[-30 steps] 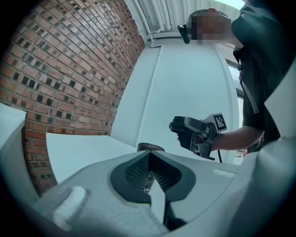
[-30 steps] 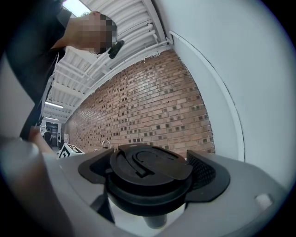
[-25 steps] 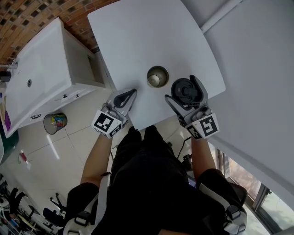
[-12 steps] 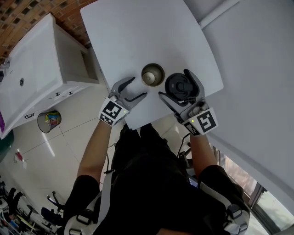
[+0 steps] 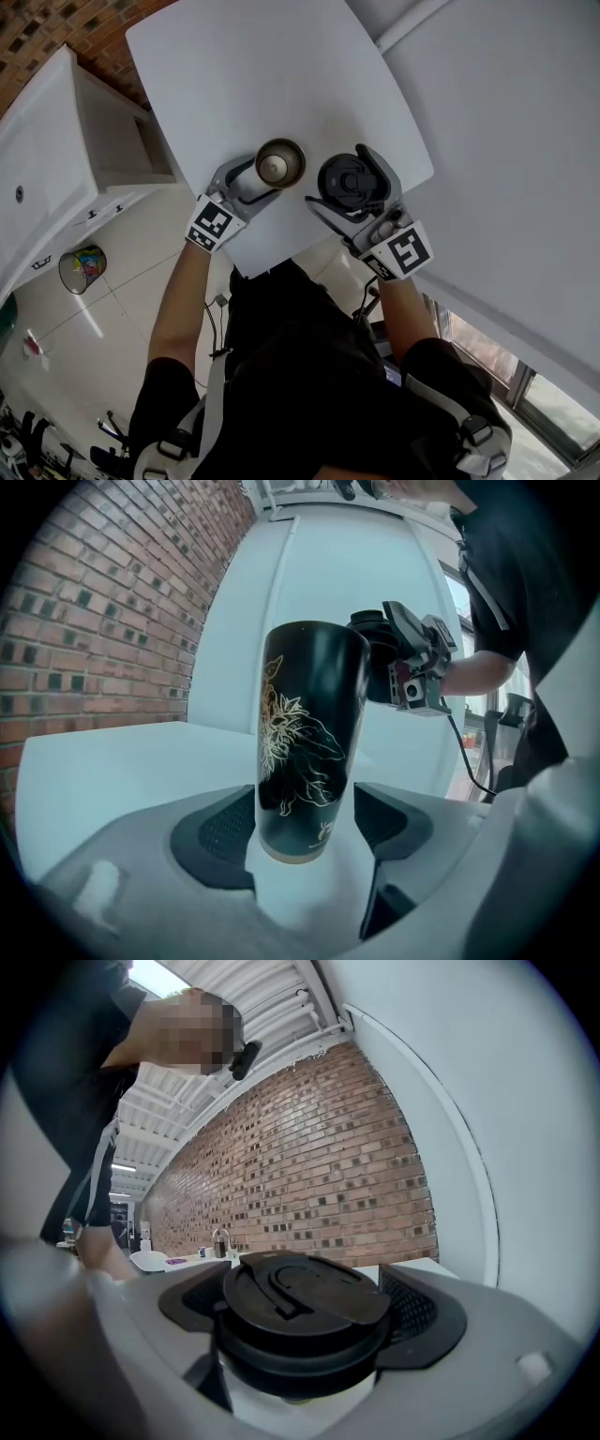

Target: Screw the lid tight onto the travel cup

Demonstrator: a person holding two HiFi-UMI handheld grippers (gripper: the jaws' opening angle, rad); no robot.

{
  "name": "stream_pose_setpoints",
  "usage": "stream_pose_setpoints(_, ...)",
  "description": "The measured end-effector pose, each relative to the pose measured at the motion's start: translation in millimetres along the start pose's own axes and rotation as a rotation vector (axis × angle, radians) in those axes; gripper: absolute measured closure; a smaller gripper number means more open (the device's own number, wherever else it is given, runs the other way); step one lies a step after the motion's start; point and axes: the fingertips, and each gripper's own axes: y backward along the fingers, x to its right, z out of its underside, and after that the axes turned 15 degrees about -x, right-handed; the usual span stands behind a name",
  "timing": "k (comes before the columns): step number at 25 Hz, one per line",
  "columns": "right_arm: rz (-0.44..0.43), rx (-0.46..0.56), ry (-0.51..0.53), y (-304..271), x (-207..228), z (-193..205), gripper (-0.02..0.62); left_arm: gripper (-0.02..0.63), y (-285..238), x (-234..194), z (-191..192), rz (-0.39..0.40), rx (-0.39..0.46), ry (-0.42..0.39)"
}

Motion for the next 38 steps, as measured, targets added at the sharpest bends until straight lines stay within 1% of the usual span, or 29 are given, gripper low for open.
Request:
stream_pose_setpoints(3, -0.012, -0.005, 0.026, -4.0, -1.9, 1.5, 0.110, 0.264, -7.1, -0.4, 1.3, 0.014, -0.020, -0.020)
stream_pose_setpoints(5, -0.025, -0.007, 0.046, -8.6, -3.6, 1.9, 0.110, 0.265, -10.5, 0.5, -1.9, 0.010, -0.005, -0.013)
stream_pose_setpoints(8, -0.055, 0.002, 0.031, -21.2, -8.2, -3.8, 0.110, 0.267, -12.8, 0.7, -7.1, 0.016, 0.022, 0.008)
stream_pose_setpoints(10, -0.075, 0.015, 0.019, -29.4, -12.9, -9.0, 0.110, 0.268, -13.3, 0.5, -8.4, 0.018, 0.022, 0.007)
stream_pose_setpoints(13, -0.093, 0.026, 0.031, -37.7, -18.2, -13.2, 0.110, 0.268, -13.4, 0.7, -7.7, 0.013, 0.020, 0.008)
stream_pose_setpoints(15, -0.103, 0.055, 0.058, -40.8, -19.3, -16.4, 0.110, 0.272, -14.1, 0.1, -7.0, 0.012, 0.020, 0.010)
stream_pose_setpoints(17, -0.116, 0.123, 0.094, -41.8, -19.5, -24.6, 0.110, 0.273, -14.8, -0.4, -6.9, 0.007, 0.020, 0.011)
stream_pose_setpoints(18, -0.122, 0.130, 0.101, -43.4, -19.8, -26.4, 0.110, 0.275, -15.3, -0.3, -7.2, 0.004, 0.019, 0.010)
stream_pose_setpoints(20, -0.132, 0.096, 0.107, -49.1, -21.5, -23.4, 0.110, 0.275, -16.4, 0.6, -7.8, 0.001, 0.018, 0.008)
stream_pose_setpoints(24, -0.156, 0.078, 0.136, -64.7, -33.5, -24.8, 0.110, 0.275, -14.4, 1.0, -9.0, 0.004, 0.018, 0.009)
stream_pose_setpoints(27, -0.171, 0.038, 0.144, -76.8, -41.9, -20.5, 0.110, 0.276, -12.1, 0.2, -8.4, 0.005, 0.020, 0.012)
stream_pose_setpoints(38, -0.186, 0.016, 0.150, -93.2, -46.7, -2.0, 0.110, 0.276, -10.9, 0.9, -8.7, 0.008, 0.021, 0.013)
